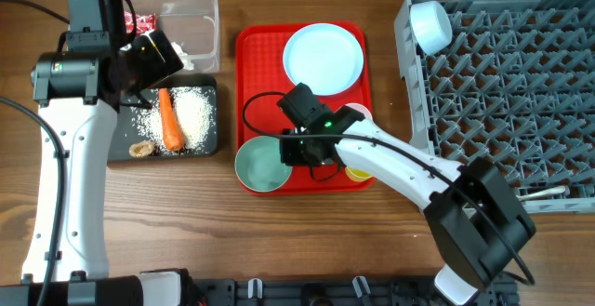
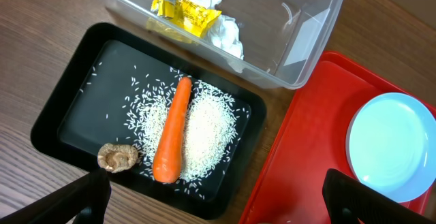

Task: Sort waste into correct bins and load items into the dishwasher rack
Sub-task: 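Grasp the green bowl rim with the right gripper and lift, then place the green bowl into the dish rack with the right gripper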

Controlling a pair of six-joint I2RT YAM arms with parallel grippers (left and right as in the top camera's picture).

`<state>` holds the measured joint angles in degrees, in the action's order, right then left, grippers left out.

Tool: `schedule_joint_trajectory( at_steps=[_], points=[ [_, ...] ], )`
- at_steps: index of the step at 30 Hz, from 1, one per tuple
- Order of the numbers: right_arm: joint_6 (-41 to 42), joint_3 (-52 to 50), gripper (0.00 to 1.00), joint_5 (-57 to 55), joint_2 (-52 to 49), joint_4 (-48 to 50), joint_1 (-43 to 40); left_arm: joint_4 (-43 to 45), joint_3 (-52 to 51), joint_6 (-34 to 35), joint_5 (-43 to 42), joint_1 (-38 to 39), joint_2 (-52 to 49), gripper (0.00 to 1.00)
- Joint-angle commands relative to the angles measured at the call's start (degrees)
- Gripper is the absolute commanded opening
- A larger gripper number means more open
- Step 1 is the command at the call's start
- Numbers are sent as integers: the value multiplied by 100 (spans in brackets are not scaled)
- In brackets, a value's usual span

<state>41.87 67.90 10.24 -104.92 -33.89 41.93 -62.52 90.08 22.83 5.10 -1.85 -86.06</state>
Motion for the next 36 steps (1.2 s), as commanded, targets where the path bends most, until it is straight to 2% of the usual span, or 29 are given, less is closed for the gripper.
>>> schedule_joint_trajectory(
  at_steps=[1,2,4,10,15,18,22,27,29,36],
  points=[
    [177,24,18,103,-232,94,-101,13,26,7,72,-20,13,100],
    [177,24,16,157,-258,125,-111,13,26,7,72,-20,13,100],
    [177,24,4,258,-297,136,-181,13,26,7,72,-20,13,100],
    [-96,168,4,372,-144,192,-254,13,26,7,72,-20,13,100],
    [-697,507,4,-599,761,-44,-341,13,26,7,72,-20,13,100],
    [-1386,979,4,-2179,1676,-520,-564,13,26,7,72,-20,13,100],
    [-2127,1097,4,-4306,2577,-651,-1075,13,26,7,72,-20,13,100],
    [-3576,1078,4,-6634,2706,-492,-2048,13,26,7,72,-20,13,100],
    [-4081,1051,4,-7079,2542,-348,-2328,13,26,7,72,-20,13,100],
    [-6592,1047,4,-7130,1397,170,-2815,13,26,7,72,-20,13,100]
  ],
)
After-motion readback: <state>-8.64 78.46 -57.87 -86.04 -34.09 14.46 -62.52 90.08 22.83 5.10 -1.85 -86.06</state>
